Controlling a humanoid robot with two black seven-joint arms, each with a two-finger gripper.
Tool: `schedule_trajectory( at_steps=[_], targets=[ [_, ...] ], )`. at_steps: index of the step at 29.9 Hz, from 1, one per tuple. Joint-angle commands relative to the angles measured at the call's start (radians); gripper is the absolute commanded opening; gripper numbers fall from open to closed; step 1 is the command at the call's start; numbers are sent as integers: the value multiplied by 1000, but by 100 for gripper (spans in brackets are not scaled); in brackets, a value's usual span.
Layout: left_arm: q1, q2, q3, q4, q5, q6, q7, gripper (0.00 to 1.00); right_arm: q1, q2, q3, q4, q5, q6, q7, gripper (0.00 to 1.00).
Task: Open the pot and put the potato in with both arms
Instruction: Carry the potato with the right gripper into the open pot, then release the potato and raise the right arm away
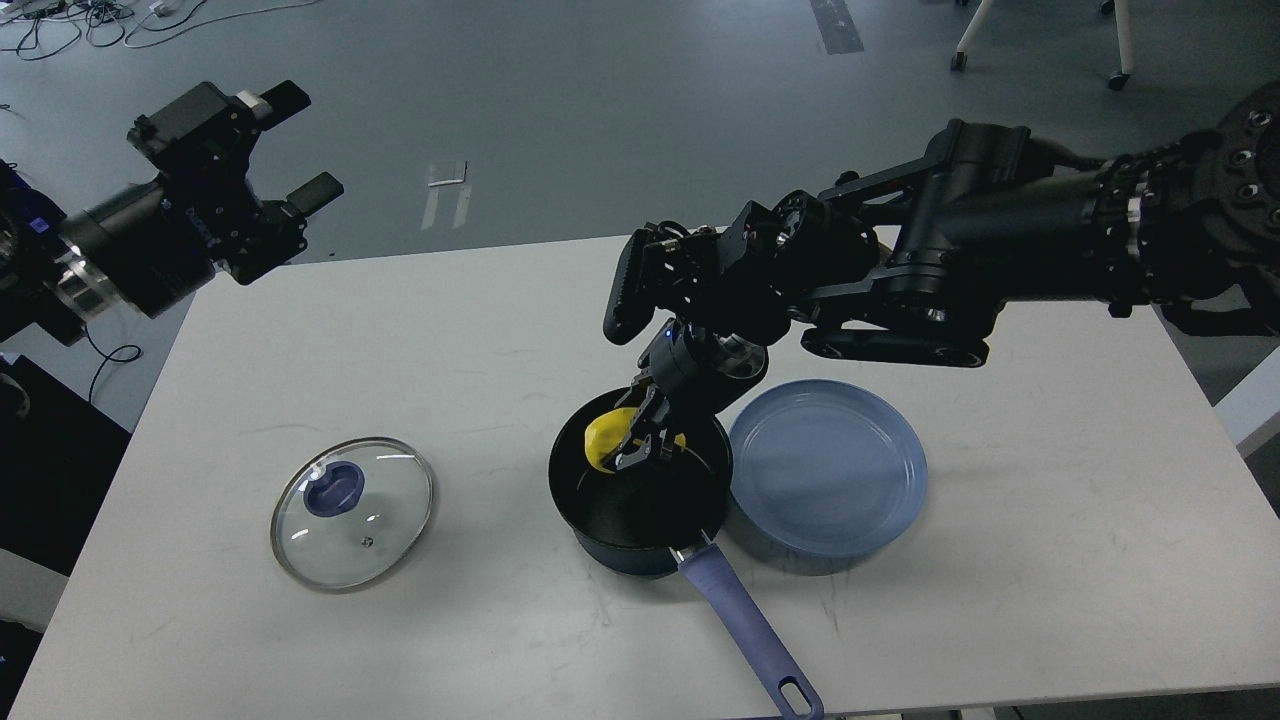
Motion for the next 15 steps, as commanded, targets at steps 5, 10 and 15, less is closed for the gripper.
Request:
schedule_trajectory(
  at_steps=[5,10,15],
  targets=[
    [2,0,0,0,0,0,0,97,-19,0,-5,-8,5,-38,0,91],
    [2,2,0,0,0,0,0,97,-16,0,-3,-5,6,-49,0,94],
    [-1,2,-1,0,0,0,0,97,22,-12,26,-13,97,-50,0,95]
  ],
)
